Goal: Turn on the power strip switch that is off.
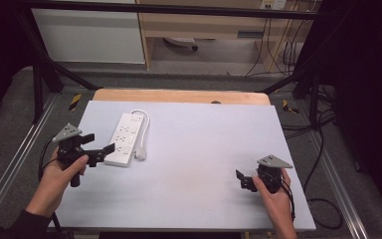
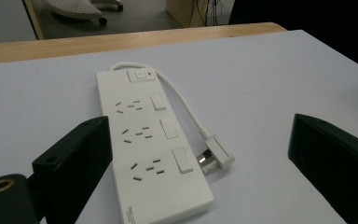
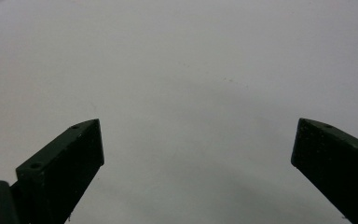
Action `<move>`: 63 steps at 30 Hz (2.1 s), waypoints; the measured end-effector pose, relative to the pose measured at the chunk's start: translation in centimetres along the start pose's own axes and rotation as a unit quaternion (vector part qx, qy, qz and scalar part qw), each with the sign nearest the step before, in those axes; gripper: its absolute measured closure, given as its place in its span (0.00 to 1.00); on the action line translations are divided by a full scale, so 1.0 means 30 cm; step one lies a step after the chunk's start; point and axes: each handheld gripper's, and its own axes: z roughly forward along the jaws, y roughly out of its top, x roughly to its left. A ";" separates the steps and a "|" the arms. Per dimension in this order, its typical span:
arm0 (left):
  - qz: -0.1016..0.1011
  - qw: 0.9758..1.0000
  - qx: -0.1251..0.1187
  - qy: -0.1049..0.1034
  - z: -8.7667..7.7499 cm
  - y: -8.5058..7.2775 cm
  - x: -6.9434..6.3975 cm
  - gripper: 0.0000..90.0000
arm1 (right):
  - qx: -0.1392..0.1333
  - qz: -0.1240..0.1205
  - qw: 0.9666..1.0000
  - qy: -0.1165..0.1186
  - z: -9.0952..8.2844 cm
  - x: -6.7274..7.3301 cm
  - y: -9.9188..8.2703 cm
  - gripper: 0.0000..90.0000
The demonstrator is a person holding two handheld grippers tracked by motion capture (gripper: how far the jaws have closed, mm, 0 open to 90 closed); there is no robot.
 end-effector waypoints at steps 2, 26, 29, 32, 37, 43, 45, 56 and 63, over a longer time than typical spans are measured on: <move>-0.002 1.000 0.000 -0.001 0.002 0.006 0.004 0.07 | 0.001 0.000 1.000 -0.001 0.001 0.000 0.000 0.03; 0.005 1.000 -0.001 0.000 0.044 0.061 0.019 0.07 | -0.001 0.003 1.000 0.006 0.001 0.004 0.001 0.03; 0.004 1.000 -0.001 0.004 0.061 0.068 0.019 0.08 | -0.002 0.002 1.000 0.007 0.001 0.004 0.001 0.03; 0.005 1.000 0.002 0.007 0.074 0.071 0.017 0.08 | -0.001 0.003 1.000 0.009 0.001 0.005 0.001 0.03; 0.003 1.000 0.000 0.014 0.111 0.083 0.022 0.08 | 0.006 0.008 1.000 0.005 0.003 0.004 -0.001 0.03; -0.010 1.000 0.000 0.027 0.161 0.100 0.043 0.08 | 0.002 0.008 1.000 0.009 0.003 -0.002 0.000 0.03; -0.009 1.000 0.001 0.027 0.168 0.103 0.043 0.08 | 0.001 0.008 1.000 0.011 0.003 -0.001 0.001 0.03; 0.005 0.999 0.008 0.032 0.246 0.135 0.031 0.08 | -0.004 0.002 1.000 0.016 -0.002 0.002 0.004 0.03; 0.008 0.999 0.012 0.036 0.271 0.132 0.035 0.08 | -0.004 0.003 1.000 0.016 -0.002 0.002 0.004 0.03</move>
